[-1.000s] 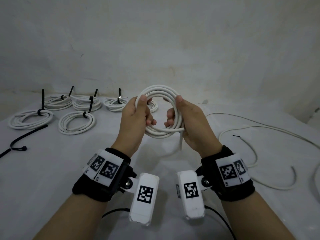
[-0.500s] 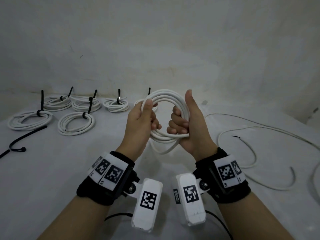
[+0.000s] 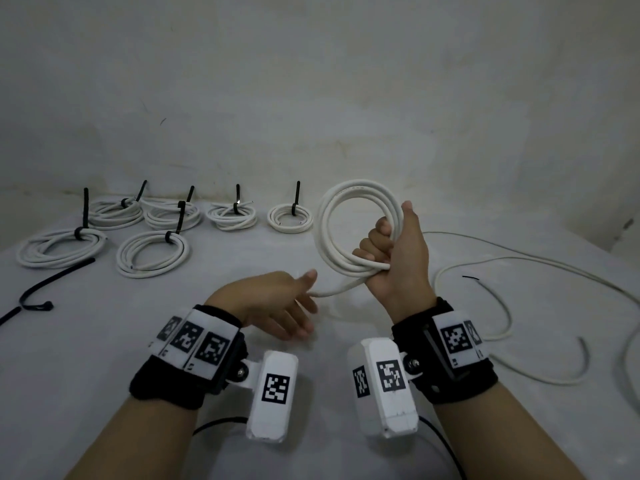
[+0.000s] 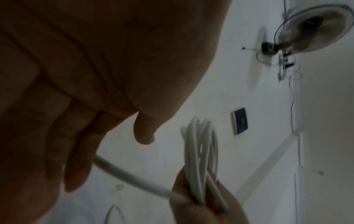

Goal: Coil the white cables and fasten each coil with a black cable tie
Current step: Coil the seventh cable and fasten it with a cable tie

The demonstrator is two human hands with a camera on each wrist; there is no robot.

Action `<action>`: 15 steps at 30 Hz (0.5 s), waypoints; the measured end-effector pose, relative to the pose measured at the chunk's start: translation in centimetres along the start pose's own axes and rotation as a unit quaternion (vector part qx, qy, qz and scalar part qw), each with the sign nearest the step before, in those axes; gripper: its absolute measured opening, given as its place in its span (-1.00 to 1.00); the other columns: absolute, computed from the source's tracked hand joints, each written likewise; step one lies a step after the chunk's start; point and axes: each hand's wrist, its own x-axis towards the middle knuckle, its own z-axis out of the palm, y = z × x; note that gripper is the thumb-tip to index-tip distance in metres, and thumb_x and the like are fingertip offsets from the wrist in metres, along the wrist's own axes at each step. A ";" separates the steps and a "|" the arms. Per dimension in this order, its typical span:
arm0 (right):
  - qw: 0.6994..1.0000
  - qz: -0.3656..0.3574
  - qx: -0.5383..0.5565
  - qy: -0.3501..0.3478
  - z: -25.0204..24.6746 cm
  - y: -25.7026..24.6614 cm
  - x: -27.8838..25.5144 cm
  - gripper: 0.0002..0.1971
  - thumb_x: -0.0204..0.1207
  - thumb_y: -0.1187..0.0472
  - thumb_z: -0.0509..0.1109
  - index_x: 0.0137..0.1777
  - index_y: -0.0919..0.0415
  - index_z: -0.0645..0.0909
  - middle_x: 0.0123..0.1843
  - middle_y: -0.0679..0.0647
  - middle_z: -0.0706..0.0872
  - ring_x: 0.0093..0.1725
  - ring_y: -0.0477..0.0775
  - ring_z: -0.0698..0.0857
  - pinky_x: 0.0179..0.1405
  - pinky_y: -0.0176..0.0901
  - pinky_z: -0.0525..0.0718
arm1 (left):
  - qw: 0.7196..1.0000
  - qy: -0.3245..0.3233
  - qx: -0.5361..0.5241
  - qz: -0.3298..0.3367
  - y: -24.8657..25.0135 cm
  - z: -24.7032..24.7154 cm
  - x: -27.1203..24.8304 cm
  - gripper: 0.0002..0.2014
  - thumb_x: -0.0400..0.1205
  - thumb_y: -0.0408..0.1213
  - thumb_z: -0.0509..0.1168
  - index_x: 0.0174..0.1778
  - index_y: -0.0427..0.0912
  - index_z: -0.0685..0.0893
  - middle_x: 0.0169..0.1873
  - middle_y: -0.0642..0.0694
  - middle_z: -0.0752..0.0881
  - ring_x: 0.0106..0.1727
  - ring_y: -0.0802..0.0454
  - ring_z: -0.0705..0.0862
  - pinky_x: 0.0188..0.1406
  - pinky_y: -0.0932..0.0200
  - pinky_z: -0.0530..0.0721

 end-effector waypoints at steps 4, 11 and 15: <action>1.000 0.010 -0.001 -0.002 0.1 0.4 -0.1 -0.45 0.68 -0.17 0.11 -0.50 0.14 0.28 -0.68 -0.07 0.15 -0.72 -0.11 0.11 -0.74 -0.37 0.16 | 0.977 0.089 -0.167 0.097 -0.2 1.0 1.4 -0.73 0.74 -0.20 0.16 -0.06 -0.35 0.61 -0.26 -0.20 0.76 -0.42 0.10 0.77 -0.40 0.32 0.73; 1.000 0.012 -0.014 0.007 0.1 1.3 -0.1 -0.43 0.68 -0.14 0.13 -0.53 0.15 0.31 -0.69 -0.05 0.17 -0.73 -0.10 0.13 -0.74 -0.37 0.19 | 0.909 0.162 -0.276 0.266 1.0 0.7 0.8 -0.74 0.74 -0.32 0.10 0.06 -0.26 0.70 -0.21 -0.17 0.81 -0.16 -0.04 0.80 -0.17 0.12 0.75; 1.000 0.006 -0.026 0.010 0.1 1.7 -0.1 -0.43 0.69 -0.12 0.12 -0.53 0.15 0.31 -0.69 -0.05 0.19 -0.72 -0.11 0.14 -0.76 -0.36 0.19 | 0.903 0.118 -0.289 0.294 1.7 0.7 0.2 -0.52 0.76 0.00 -0.09 0.06 -0.23 0.65 -0.31 -0.10 0.76 -0.24 -0.02 0.76 -0.20 0.10 0.72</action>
